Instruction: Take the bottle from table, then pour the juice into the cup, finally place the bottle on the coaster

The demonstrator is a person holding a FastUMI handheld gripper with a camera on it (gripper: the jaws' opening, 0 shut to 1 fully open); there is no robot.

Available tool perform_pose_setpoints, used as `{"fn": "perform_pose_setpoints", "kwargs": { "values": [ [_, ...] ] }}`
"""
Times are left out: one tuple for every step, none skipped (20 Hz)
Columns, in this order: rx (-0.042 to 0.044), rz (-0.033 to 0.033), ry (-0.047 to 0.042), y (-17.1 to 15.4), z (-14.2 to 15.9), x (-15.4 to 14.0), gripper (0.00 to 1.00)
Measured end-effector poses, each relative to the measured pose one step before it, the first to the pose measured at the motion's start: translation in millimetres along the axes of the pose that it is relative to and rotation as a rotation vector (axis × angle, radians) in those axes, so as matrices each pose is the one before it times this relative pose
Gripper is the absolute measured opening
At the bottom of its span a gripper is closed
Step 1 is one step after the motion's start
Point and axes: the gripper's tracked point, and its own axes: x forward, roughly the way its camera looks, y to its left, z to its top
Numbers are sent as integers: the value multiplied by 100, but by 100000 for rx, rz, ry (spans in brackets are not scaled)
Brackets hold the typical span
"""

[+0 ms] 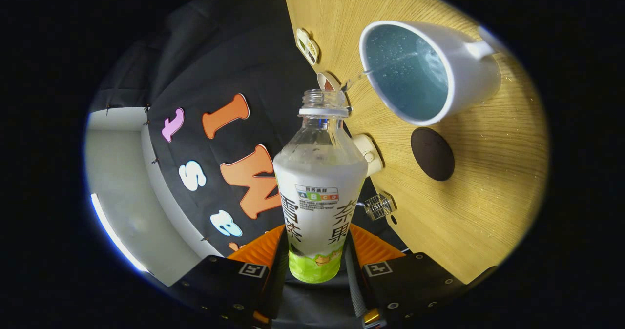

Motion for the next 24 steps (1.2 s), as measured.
{"fn": "perform_pose_setpoints", "kwargs": {
  "values": [
    [686,379,-226,285,137,-91,58],
    [748,440,-56,20,124,-38,58],
    [640,509,-136,223,-58,-80,58],
    [612,839,-192,144,101,-11,58],
    [1032,1986,6,260,36,-248,58],
    [1654,1908,145,554,-5,46,58],
    [870,994,110,397,3,-92,58],
    [146,480,145,-67,49,-42,58],
    [441,352,-18,41,-7,26,58],
    [501,442,-218,97,49,-33,58],
    [401,364,-366,155,73,-41,58],
    [516,880,-211,169,15,37,58],
    [624,513,-207,195,168,-170,58],
    [674,947,-114,303,159,-76,58],
    [424,1001,-303,684,124,-76,58],
    [717,1046,14,394,147,-16,58],
    [416,216,-221,58,-145,69,58],
    [-4,-224,-92,-41,4,26,58],
    [43,-160,-97,-141,-73,-34,58],
    [415,-2,18,-45,-28,-37,58],
    [566,167,-80,101,-132,-113,58],
    [370,101,215,-3,-78,14,58],
    [552,2,-108,56,70,-137,58],
    [523,147,220,40,33,63,58]
  ]
}}
